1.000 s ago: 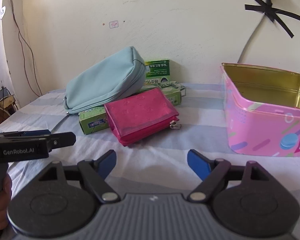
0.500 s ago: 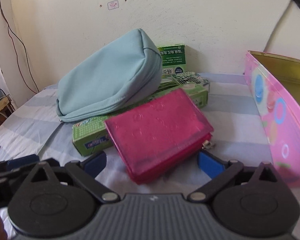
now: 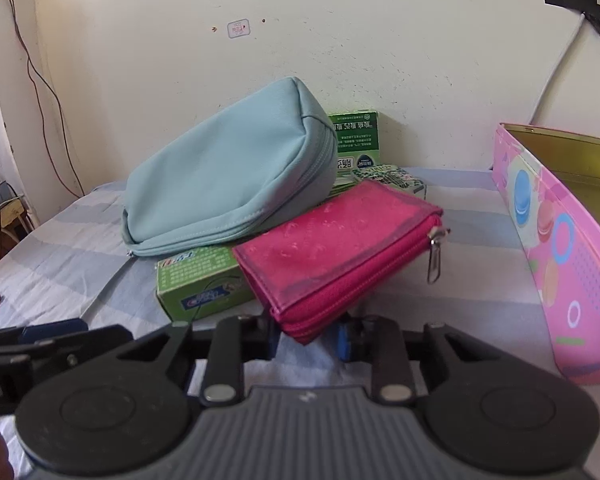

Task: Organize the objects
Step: 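Lift the pink wallet with the right gripper while the left gripper grasps it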

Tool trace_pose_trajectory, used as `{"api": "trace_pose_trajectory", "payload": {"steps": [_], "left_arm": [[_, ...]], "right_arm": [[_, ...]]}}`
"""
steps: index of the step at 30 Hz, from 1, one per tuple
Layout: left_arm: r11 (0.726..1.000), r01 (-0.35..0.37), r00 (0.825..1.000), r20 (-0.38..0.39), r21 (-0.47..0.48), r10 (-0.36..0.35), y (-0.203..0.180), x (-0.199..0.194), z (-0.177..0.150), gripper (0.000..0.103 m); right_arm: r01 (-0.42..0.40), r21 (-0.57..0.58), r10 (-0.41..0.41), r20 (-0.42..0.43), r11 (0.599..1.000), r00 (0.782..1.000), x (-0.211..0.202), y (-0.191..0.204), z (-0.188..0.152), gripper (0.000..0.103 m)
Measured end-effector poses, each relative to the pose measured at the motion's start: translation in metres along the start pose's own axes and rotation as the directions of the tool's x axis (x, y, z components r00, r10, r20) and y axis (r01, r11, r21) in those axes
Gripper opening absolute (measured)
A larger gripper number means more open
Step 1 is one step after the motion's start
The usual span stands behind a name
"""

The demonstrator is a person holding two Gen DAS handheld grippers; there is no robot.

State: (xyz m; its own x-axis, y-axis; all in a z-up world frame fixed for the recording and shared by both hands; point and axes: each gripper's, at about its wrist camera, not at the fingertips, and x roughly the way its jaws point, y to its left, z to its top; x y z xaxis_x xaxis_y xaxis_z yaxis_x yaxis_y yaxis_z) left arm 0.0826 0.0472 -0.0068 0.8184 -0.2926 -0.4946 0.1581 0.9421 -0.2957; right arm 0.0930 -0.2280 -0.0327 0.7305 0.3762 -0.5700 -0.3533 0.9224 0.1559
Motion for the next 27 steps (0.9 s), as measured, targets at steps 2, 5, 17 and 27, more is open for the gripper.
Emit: {"api": "trace_pose_trajectory", "payload": {"steps": [2,5,17,27], "left_arm": [[1.0,0.0,1.0,-0.001,-0.008,0.0,0.001,0.001,0.0,0.084],[1.0,0.002,1.0,-0.004,-0.018,-0.002,0.003,0.001,0.0,0.084],[0.999,0.006,1.0,-0.012,-0.032,-0.006,0.005,0.001,0.0,0.084],[0.999,0.028,1.0,-0.004,-0.029,-0.028,0.005,-0.001,0.0,0.084]], "right_arm": [[-0.01,0.0,0.01,-0.001,1.0,1.0,-0.006,0.0,-0.003,0.023],[-0.031,-0.004,0.031,-0.008,1.0,0.999,-0.017,0.0,-0.011,0.023],[-0.211,-0.13,0.2,-0.095,0.969,0.975,-0.097,0.0,-0.056,0.022],[-0.11,0.003,0.11,-0.036,0.994,0.993,-0.13,-0.041,-0.074,0.046]]}}
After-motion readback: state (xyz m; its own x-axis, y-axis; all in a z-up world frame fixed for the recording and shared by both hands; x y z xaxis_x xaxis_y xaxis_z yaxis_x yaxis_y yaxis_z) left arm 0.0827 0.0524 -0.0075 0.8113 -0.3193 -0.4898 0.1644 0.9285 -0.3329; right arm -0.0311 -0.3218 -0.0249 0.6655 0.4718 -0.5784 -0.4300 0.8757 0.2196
